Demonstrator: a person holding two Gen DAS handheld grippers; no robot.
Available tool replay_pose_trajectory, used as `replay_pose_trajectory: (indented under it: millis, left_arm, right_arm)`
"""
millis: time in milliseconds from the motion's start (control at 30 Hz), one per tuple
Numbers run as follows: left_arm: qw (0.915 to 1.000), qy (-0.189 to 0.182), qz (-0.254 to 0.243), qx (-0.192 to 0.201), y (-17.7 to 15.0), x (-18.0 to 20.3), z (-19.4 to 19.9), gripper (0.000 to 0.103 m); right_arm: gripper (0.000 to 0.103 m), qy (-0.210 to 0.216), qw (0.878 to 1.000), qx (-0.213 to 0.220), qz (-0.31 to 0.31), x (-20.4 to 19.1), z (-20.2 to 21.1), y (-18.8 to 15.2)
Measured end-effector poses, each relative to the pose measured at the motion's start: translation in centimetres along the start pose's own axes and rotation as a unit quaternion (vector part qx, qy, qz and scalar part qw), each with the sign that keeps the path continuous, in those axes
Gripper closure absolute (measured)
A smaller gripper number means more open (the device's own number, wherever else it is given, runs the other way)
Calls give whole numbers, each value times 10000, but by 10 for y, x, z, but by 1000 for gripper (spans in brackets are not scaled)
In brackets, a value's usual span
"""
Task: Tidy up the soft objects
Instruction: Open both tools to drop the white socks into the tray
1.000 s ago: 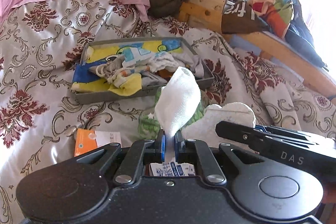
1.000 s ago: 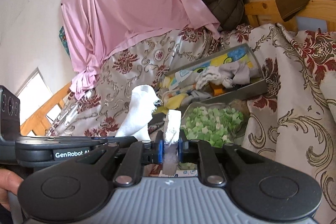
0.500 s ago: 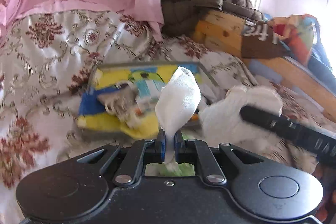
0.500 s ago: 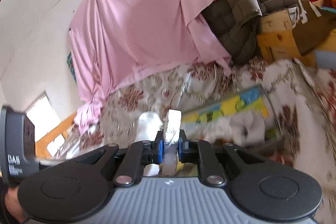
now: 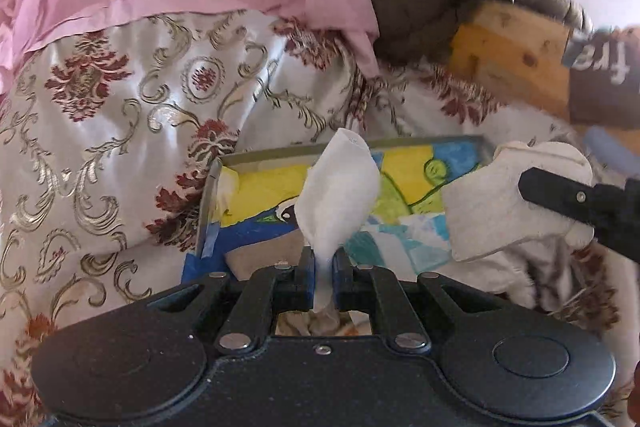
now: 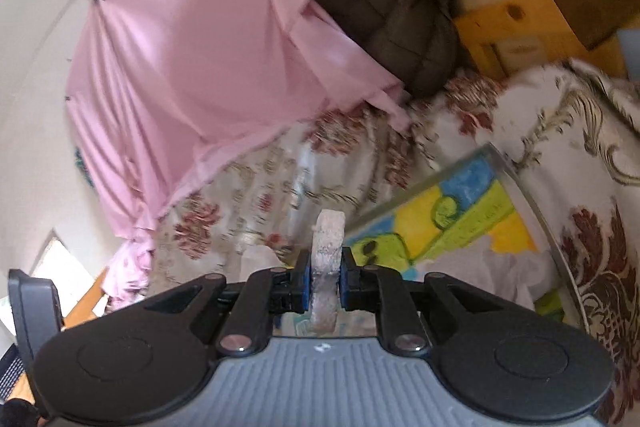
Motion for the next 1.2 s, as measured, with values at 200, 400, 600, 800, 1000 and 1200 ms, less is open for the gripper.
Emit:
replay_pose_trajectory:
  millis: [200,400,600,800,1000,1200]
  left_arm:
    - [9998,-101,-45,-144,-4,7,-24,92]
    - [9999,-25,46,-114,-8,14,-23,77]
    - [9998,32,159,-87,-9,15,-10,56]
    - [9994,129,254,185,-12,22,14,42]
    - [9956,306,574,670,-28,28,57,31]
    - [9891,481,891,1073,-55,31,113,22]
  right_arm:
    - [79,-522,9985,-167,-27,20,-10,-2]
    - [45,-1147,9927,-88,372,24,-5,-5]
    - [25,-1363,9875,13,788,19,6,-8]
    - [15,-1409,9810,238,1313,2,32,-15]
    - [10,-1445,9759,386,1589,-12,72,-26]
    - [5,-1402,9757,444,1625,-27,119,-44]
Point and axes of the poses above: each gripper's, at about its wrist camera, not at the fingertips, and z roughly against the way its jaws point, x to its right, y to its top, the point moved 5 cm from there along -z, roughly the way its jaws point, and after that the axes turned 9 degrees about -z, right-handed, at the moved point
